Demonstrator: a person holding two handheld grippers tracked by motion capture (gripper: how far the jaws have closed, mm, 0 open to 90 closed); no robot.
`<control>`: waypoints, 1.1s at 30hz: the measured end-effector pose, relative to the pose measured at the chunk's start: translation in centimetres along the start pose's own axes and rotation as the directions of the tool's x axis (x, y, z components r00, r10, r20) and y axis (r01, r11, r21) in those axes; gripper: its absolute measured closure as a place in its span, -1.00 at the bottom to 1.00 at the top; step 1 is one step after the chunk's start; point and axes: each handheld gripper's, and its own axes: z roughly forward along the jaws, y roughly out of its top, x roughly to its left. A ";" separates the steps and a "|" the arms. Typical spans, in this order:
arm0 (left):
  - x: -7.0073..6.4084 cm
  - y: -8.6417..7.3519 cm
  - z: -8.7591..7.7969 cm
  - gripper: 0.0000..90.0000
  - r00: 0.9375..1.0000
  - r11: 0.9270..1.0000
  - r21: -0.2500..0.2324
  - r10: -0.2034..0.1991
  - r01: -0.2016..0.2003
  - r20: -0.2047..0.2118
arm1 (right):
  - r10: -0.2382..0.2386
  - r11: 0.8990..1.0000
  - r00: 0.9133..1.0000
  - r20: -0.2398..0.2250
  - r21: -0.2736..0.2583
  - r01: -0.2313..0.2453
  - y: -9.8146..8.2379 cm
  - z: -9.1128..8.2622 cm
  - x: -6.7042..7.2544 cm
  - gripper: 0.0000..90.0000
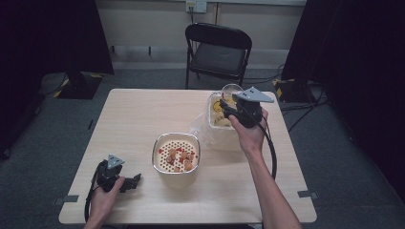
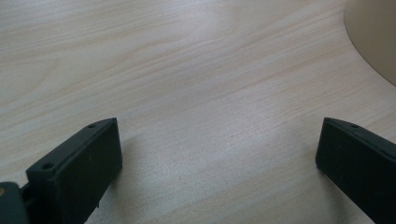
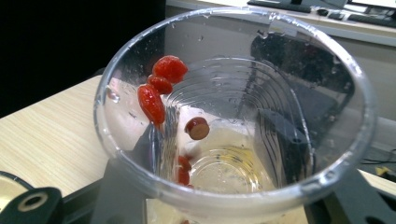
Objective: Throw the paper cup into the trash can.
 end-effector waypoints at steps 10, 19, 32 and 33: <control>0.0 0.0 0.0 -1.00 1.000 1.000 0.000 0.000 0.000 0.001 | 0.061 0.997 0.996 0.064 0.037 -0.064 -0.4 1.5 -1.8 -0.56; 0.0 0.0 0.0 -1.00 1.000 1.000 0.000 -0.001 0.001 0.001 | 0.074 0.997 0.994 0.080 0.032 -0.077 -0.5 1.3 -2.1 -0.64; 0.0 0.0 0.0 -1.00 1.000 1.000 0.000 -0.001 0.001 0.001 | 0.085 0.995 0.996 0.037 0.041 -0.087 -3.1 -3.0 -1.4 -0.67; 0.0 0.0 0.0 -1.00 1.000 1.000 0.000 0.000 0.000 0.000 | 0.077 0.996 0.996 0.040 0.044 -0.079 -3.4 -3.4 -1.2 -0.67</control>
